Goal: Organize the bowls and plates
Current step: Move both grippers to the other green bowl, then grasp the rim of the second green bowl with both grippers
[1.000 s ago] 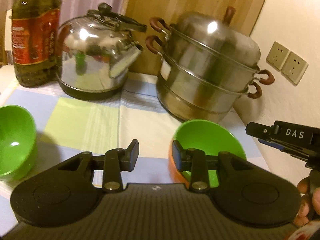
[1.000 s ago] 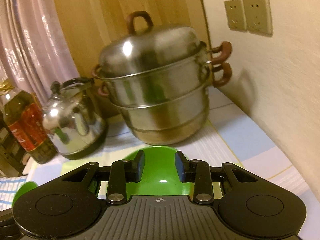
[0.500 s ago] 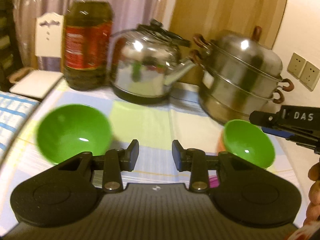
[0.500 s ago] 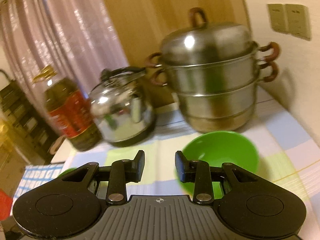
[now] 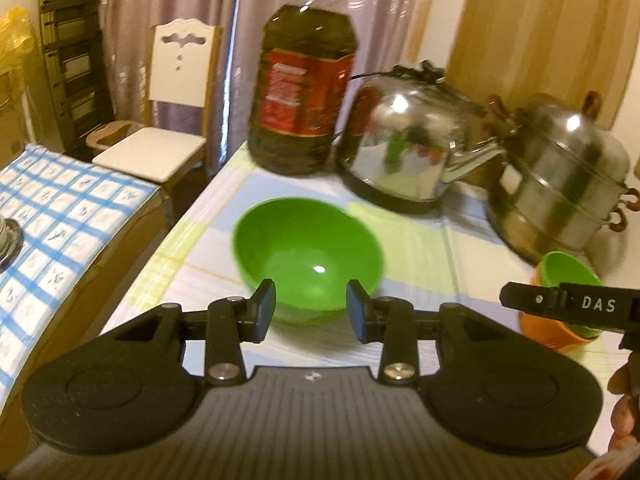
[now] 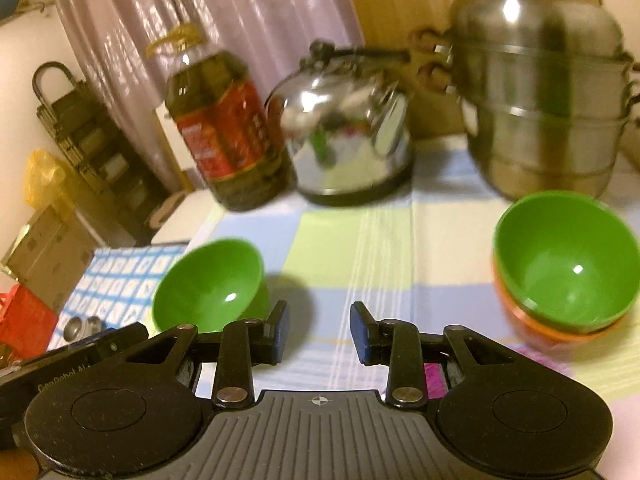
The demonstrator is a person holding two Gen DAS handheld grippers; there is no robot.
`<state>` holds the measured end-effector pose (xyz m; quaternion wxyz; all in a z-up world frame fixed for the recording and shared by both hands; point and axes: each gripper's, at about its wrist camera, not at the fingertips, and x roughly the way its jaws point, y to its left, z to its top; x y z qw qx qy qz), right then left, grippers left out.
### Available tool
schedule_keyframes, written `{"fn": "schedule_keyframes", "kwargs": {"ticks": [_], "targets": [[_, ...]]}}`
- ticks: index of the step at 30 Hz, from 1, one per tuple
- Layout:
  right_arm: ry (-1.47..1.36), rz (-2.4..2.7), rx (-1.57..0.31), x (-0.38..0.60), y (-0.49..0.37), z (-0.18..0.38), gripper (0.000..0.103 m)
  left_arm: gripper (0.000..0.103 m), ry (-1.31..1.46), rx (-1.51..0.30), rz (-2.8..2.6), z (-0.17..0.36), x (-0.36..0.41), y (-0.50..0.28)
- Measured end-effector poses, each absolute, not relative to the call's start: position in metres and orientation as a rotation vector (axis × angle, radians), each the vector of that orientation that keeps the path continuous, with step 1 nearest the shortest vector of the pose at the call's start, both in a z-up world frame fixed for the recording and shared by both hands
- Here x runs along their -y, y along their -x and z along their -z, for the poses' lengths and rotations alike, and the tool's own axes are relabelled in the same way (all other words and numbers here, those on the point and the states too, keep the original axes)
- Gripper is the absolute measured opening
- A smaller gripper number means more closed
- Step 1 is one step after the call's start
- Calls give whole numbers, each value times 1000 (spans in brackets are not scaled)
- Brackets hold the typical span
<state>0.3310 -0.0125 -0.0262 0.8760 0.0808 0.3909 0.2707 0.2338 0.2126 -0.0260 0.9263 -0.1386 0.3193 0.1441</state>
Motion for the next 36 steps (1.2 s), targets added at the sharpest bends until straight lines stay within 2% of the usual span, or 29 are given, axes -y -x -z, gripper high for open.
{"fn": "schedule_keyframes", "kwargs": {"ticks": [17, 36], "targets": [[-119, -617, -884, -25, -340, 51, 34, 35, 246, -719, -313, 41, -250, -258], [-173, -671, -929, -73, -380, 66, 34, 34, 405, -737, -339, 64, -293, -300]]}}
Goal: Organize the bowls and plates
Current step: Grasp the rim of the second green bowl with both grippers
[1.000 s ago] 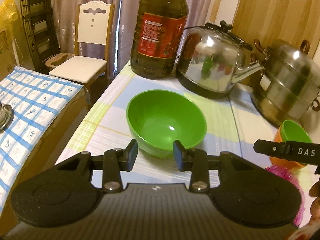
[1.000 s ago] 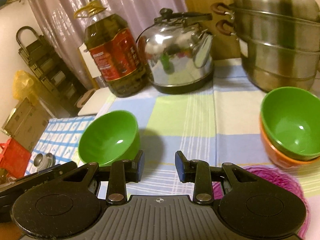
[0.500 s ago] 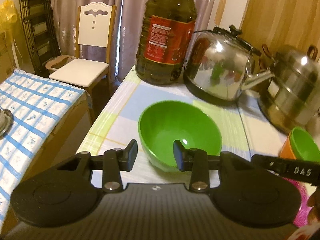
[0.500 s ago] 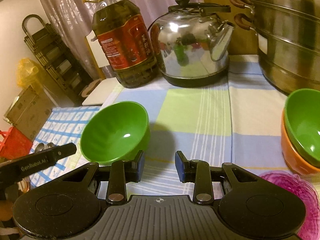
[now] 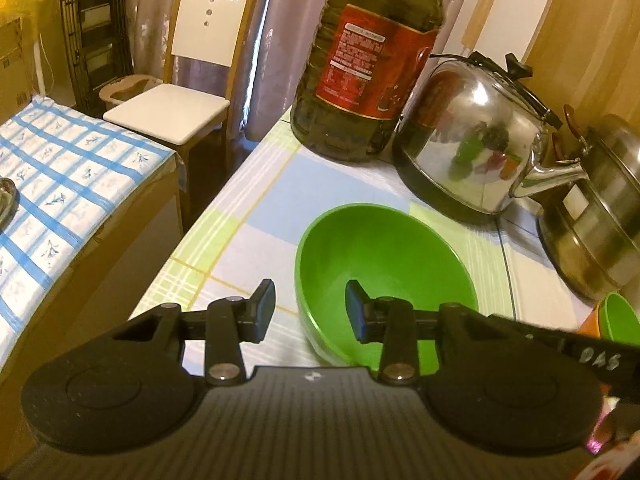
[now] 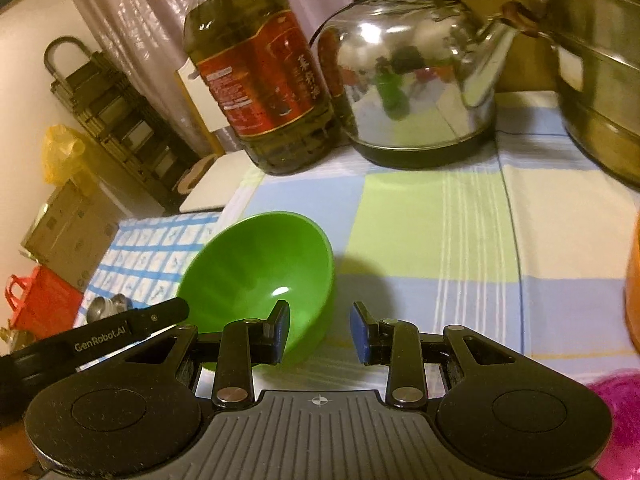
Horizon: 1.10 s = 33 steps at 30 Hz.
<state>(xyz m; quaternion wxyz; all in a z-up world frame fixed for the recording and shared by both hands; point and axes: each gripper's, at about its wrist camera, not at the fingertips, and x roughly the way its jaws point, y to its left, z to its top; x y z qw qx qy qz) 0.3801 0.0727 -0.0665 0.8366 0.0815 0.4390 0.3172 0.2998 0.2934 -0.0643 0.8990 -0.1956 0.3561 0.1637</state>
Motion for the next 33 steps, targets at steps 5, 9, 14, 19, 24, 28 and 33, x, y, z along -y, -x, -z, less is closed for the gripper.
{"fn": "schedule_keyframes", "kwargs": {"ticks": [5, 9, 14, 19, 24, 28, 33], "targets": [[-182, -688, -983, -81, -390, 86, 34, 32, 414, -754, -348, 70, -295, -308], [-199, -693, -1003, -85, -398, 94, 34, 27, 404, -777, -359, 76, -296, -314], [-191, -692, -1005, -91, -402, 99, 34, 17, 387, -795, -366, 81, -296, -319], [-188, -699, -999, -95, -402, 103, 33, 12, 382, -805, -354, 84, -294, -319], [-189, -708, -991, -98, -400, 102, 24, 12, 380, -806, -346, 84, -295, -318], [-175, -703, -988, -99, -398, 100, 23, 11, 377, -810, -333, 81, -294, -319], [-138, -686, -1010, -93, -394, 99, 20, 10, 384, -829, -296, 74, -286, -315]]}}
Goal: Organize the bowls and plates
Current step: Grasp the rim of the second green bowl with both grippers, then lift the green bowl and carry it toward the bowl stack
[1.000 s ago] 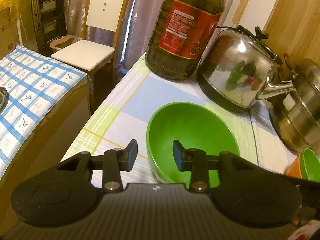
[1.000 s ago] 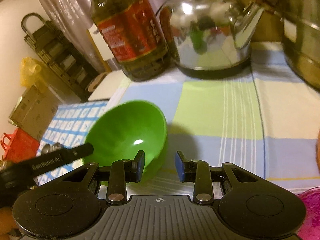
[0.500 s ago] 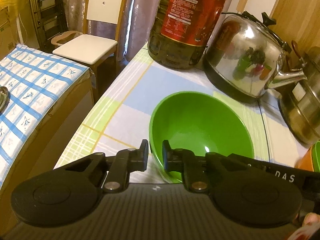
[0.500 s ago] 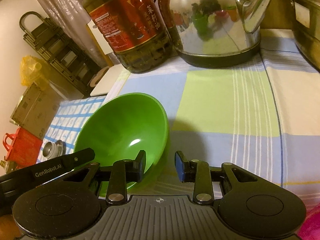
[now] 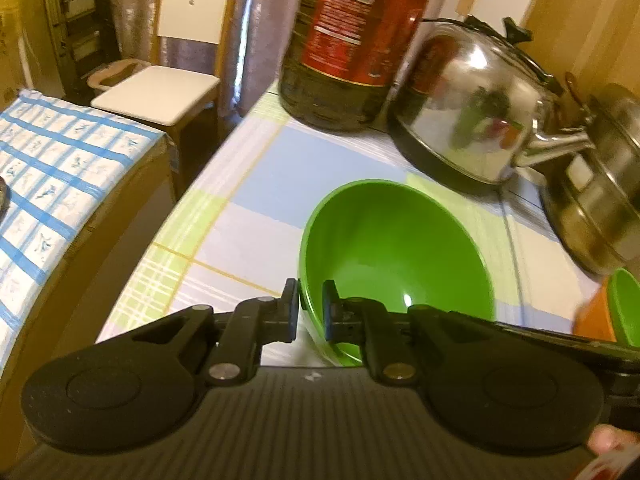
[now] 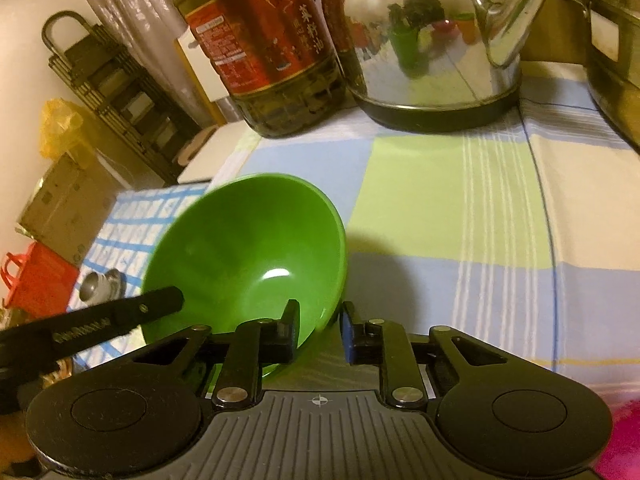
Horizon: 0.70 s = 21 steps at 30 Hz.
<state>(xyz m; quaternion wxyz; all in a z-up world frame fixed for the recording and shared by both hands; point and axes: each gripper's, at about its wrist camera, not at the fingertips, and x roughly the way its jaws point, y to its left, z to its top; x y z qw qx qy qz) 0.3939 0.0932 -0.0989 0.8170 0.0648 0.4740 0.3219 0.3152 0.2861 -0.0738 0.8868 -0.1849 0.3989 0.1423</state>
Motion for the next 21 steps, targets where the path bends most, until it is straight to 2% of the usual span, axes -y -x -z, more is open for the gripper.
{"fn": "schedule_keyframes", "kwargs": {"ticks": [21], "targets": [[-130, -654, -1082, -58, -388, 93, 20, 11, 457, -903, -219, 88, -272, -319]]}}
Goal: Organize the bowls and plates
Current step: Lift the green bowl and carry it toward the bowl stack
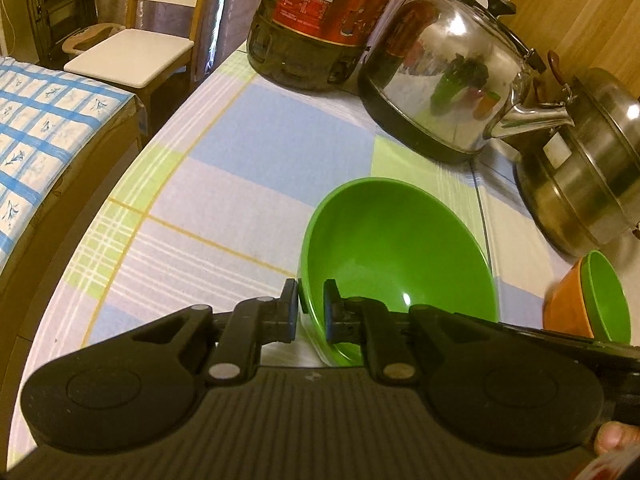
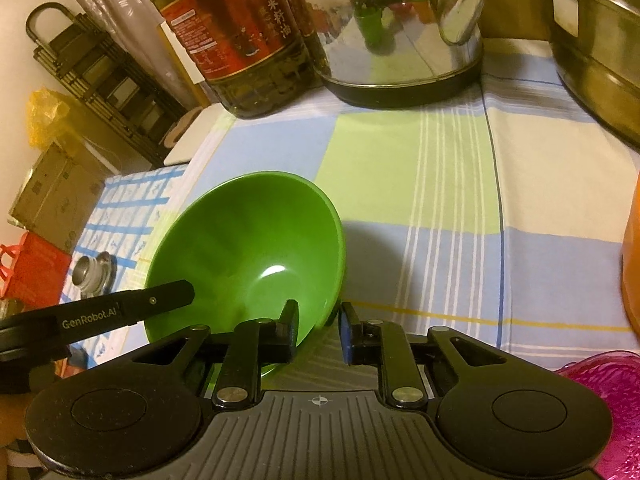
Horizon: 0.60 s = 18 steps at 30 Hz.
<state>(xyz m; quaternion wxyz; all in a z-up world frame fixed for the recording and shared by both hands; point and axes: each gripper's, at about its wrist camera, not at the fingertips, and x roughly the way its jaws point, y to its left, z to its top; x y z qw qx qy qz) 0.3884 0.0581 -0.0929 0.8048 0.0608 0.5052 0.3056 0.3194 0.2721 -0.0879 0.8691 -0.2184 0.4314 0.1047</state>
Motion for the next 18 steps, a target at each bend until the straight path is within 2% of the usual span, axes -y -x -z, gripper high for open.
{"fn": "schedule_keyframes", "kwargs": {"ticks": [18], "targets": [[-69, -612, -1047, -47, -367, 75, 17, 10, 384, -900, -176, 74, -245, -302]]}}
